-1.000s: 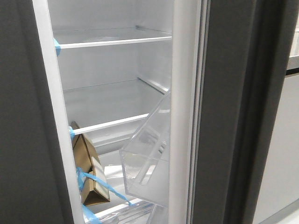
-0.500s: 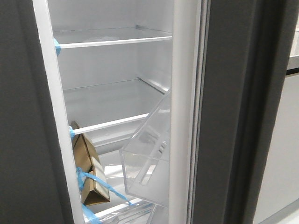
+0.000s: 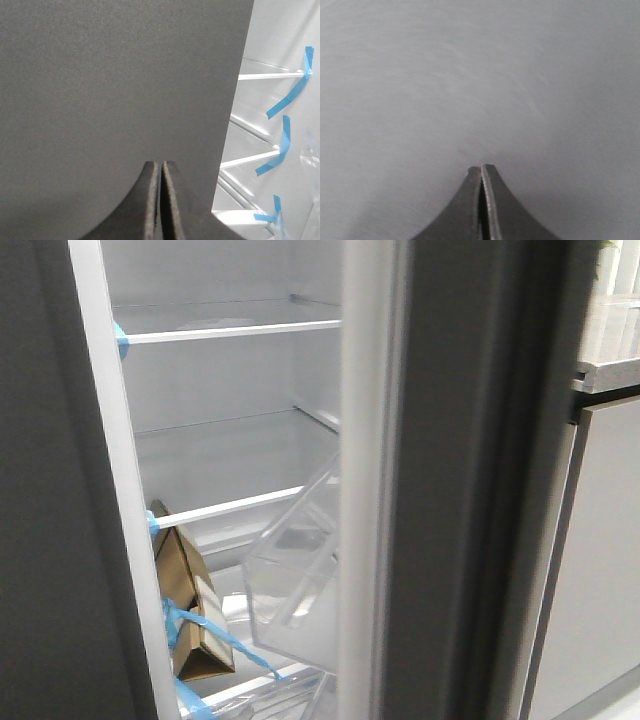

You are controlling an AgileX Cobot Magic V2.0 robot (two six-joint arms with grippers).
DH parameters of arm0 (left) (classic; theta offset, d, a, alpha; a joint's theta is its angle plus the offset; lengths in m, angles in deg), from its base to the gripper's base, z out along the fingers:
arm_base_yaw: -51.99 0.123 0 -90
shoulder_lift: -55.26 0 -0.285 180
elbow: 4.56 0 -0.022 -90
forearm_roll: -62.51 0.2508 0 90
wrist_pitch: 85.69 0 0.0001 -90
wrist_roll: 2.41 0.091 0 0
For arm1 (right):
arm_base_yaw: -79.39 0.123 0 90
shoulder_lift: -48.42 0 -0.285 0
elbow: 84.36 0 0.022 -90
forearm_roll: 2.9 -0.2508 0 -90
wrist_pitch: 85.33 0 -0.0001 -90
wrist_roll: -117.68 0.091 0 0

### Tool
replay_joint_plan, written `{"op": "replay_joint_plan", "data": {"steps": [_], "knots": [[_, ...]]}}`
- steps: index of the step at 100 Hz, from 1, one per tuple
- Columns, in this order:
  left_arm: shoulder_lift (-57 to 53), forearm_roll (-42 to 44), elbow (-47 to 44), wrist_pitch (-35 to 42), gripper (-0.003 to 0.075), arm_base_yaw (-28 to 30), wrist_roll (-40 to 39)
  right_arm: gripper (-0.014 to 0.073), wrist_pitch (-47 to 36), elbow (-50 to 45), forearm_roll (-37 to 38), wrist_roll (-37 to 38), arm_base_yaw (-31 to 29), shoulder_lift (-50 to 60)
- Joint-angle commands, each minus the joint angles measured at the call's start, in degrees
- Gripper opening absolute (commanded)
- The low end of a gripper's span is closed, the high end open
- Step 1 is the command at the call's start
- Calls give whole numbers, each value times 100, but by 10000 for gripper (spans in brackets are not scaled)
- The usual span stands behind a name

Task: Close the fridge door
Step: 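Keep pushing the door with both grippers until it shuts flush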

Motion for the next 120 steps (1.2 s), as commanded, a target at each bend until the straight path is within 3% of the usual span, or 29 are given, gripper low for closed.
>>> {"op": "replay_joint_plan", "data": {"steps": [1, 34, 90, 120], "knots": [[-129, -36, -231, 476, -20, -9, -11, -71, -10, 586, 368, -37, 175, -232], [-129, -36, -231, 476, -20, -9, -11, -71, -446, 2150, 1694, -37, 1075, -1625], [-129, -36, -231, 476, -20, -9, -11, -71, -396, 5792, 3307, -37, 1340, -4981], [-129, -36, -231, 476, -20, -9, -11, -71, -419, 6134, 3773, -37, 1313, -5246]]}}
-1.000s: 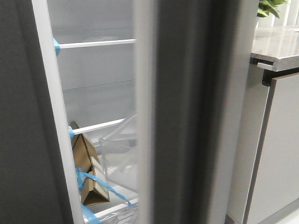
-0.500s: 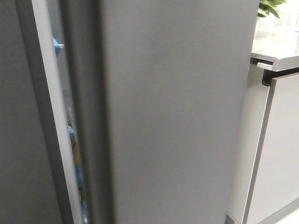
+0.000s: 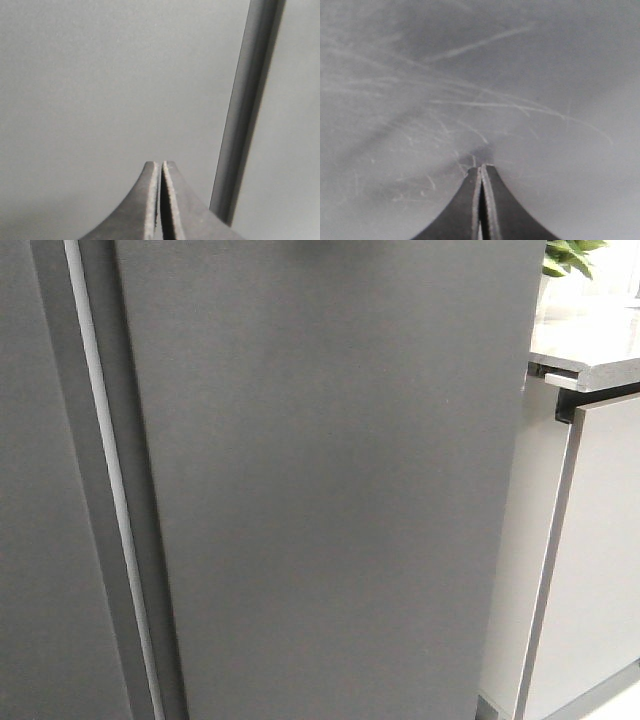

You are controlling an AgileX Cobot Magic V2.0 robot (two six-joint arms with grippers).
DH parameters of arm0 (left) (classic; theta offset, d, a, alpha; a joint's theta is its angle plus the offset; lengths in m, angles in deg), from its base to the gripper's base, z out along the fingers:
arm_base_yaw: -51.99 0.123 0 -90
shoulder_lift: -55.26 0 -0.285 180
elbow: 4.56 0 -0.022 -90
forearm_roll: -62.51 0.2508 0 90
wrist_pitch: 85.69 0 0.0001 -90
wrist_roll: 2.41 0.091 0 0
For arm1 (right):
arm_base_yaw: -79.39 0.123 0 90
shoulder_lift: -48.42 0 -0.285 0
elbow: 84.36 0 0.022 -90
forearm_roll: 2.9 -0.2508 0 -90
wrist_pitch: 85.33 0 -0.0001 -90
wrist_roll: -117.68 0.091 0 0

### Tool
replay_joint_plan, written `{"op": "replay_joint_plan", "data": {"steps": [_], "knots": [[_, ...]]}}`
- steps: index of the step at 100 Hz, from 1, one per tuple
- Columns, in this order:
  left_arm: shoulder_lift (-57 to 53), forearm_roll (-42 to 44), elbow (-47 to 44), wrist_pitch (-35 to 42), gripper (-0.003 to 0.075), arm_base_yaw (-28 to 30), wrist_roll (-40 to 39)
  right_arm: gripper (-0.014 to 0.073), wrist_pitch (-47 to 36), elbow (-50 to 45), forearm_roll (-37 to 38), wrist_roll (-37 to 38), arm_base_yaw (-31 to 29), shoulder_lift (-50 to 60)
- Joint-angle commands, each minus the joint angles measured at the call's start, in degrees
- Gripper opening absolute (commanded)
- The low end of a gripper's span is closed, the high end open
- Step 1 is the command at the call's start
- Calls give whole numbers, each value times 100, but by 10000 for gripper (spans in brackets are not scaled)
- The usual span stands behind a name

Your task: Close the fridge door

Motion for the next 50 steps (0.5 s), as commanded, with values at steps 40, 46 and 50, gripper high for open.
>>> {"op": "replay_joint_plan", "data": {"steps": [40, 46, 50], "knots": [[-129, -36, -231, 476, -20, -9, -11, -71, 2, -507, 884, -51, -546, 1616], [-129, -36, -231, 476, -20, -9, -11, -71, -263, -978, 1050, -51, -608, 2114], [-129, -36, -231, 476, -20, -9, -11, -71, -452, -1379, 1211, -51, -649, 2465]]}}
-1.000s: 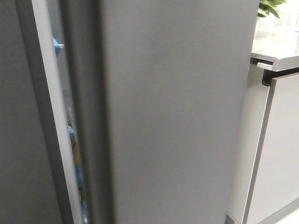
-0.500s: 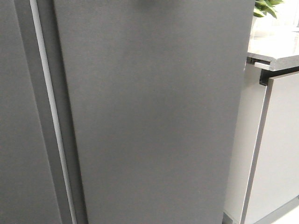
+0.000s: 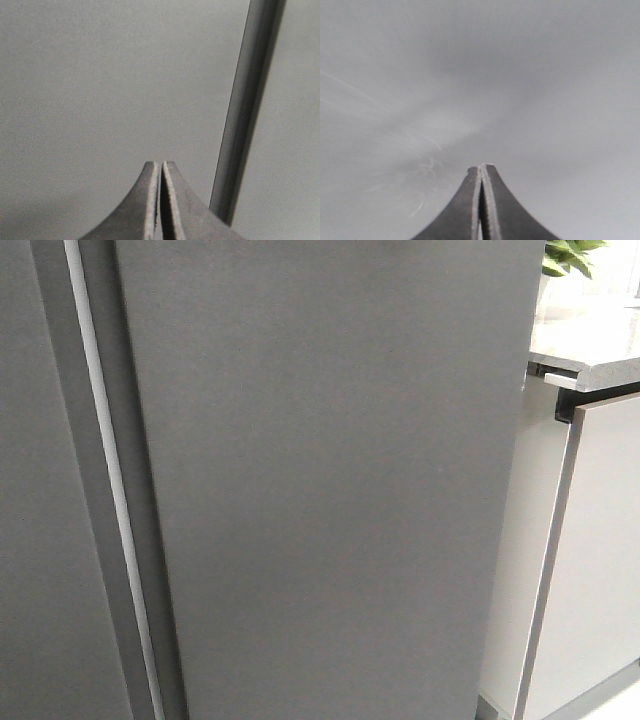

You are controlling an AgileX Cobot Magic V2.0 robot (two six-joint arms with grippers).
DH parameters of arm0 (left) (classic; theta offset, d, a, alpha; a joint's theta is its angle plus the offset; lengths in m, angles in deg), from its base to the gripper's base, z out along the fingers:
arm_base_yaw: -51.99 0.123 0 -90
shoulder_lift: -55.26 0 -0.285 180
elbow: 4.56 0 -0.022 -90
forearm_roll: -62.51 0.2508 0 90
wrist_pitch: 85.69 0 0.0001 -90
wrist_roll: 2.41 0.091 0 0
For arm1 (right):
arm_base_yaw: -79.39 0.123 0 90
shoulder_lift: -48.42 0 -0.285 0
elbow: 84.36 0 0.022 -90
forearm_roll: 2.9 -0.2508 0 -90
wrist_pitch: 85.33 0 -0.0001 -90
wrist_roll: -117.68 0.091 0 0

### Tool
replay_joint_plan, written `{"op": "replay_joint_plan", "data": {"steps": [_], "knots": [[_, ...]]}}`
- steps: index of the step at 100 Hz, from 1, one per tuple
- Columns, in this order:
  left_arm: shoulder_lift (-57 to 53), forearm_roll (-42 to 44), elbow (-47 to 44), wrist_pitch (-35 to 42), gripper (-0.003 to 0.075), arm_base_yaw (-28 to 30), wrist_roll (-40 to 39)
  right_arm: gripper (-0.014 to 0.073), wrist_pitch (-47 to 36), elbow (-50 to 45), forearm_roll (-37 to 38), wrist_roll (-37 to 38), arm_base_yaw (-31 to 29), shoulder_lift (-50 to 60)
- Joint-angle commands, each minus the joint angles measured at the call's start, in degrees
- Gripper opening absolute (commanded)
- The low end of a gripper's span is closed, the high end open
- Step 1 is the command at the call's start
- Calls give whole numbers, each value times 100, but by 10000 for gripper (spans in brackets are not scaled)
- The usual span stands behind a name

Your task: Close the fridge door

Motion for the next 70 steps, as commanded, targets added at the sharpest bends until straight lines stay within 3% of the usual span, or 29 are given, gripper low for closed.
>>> {"op": "replay_joint_plan", "data": {"steps": [1, 32, 70], "knots": [[-129, -36, -231, 476, -20, -9, -11, -71, -801, -557, 333, -51, -106, 1004], [-129, -36, -231, 476, -20, -9, -11, -71, -1717, -3559, 1747, -51, -171, 3544], [-129, -36, -231, 476, -20, -9, -11, -71, -1744, -6365, 2321, -51, -171, 6299]]}}
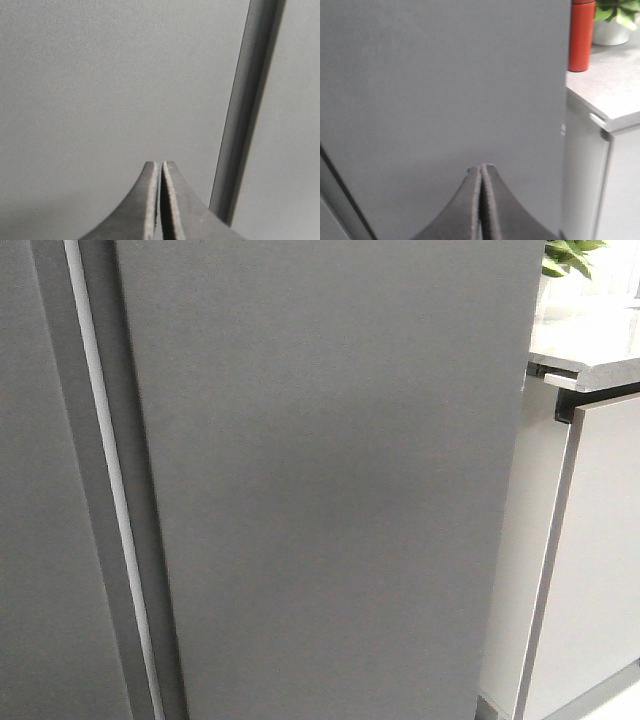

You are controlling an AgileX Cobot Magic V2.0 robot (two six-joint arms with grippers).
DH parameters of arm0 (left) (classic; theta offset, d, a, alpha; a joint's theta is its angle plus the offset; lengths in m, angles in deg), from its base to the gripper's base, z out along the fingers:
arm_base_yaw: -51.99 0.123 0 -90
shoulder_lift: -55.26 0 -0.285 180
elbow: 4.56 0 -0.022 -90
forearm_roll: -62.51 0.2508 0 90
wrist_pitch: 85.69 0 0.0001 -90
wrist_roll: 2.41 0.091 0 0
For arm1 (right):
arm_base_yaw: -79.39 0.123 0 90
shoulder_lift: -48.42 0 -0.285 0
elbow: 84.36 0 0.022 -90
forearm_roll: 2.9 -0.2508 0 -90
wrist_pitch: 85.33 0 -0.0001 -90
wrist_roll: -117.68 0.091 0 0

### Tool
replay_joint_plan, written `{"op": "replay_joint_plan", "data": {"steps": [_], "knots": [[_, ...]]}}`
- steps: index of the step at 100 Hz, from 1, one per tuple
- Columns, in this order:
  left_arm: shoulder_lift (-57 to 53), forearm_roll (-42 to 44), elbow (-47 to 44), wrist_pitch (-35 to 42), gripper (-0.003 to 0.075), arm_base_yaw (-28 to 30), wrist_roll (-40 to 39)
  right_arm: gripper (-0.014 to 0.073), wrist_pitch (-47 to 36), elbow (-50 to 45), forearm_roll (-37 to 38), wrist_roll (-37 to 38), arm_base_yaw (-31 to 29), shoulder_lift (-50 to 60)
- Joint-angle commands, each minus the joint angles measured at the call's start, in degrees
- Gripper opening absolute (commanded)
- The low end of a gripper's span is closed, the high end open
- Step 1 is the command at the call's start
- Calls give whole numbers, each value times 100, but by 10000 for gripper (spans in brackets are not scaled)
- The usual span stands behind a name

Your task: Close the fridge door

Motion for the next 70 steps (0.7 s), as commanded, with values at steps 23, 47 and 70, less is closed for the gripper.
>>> {"op": "replay_joint_plan", "data": {"steps": [23, 47, 70], "knots": [[-129, -36, -231, 476, -20, -9, -11, -71, -796, -1872, 465, -51, -453, 1704], [-129, -36, -231, 476, -20, -9, -11, -71, -1513, -3007, 273, -51, -857, 2732], [-129, -36, -231, 476, -20, -9, -11, -71, -1884, -3760, 172, -51, -1042, 3352]]}}
